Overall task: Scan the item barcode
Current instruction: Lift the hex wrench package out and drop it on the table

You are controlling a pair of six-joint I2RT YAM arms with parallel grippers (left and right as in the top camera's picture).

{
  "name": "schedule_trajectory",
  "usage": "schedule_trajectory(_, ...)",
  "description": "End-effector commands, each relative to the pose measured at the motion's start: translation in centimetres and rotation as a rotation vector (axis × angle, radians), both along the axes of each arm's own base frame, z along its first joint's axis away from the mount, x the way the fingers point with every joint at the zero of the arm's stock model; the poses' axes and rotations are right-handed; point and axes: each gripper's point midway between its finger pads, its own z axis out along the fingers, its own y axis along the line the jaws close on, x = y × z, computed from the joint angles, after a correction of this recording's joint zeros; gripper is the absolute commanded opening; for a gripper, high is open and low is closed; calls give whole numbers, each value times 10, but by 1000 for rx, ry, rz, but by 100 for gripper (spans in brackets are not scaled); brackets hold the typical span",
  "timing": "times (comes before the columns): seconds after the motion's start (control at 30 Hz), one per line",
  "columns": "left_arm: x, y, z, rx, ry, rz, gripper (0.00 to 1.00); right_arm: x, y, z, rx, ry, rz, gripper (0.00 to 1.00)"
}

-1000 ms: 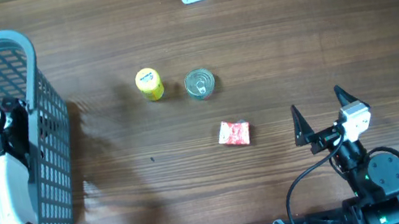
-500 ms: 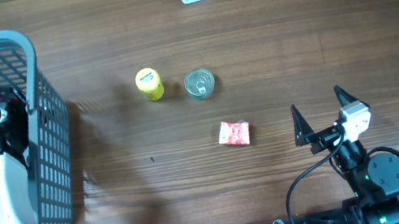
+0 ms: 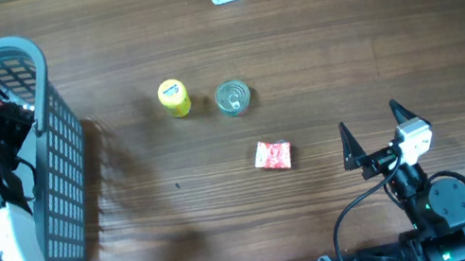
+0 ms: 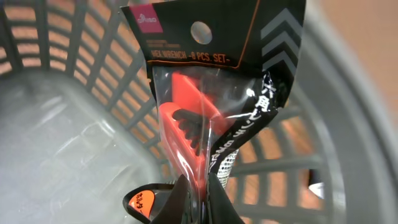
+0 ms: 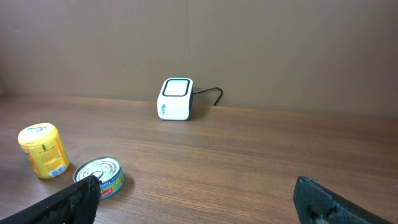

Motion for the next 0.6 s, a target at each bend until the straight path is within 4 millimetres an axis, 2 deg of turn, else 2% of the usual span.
schedule_trajectory(0.0, -8, -6, 52, 65, -122, -1, 4, 0, -1, 1, -6, -7, -10, 100)
schedule_trajectory(0.33, -44, -22, 120, 147, -300, 23, 4, 0, -1, 1, -5, -7, -10, 100)
schedule_trajectory(0.57, -65, -40, 151, 177, -395, -5, 4, 0, -1, 1, -6, -7, -10, 100)
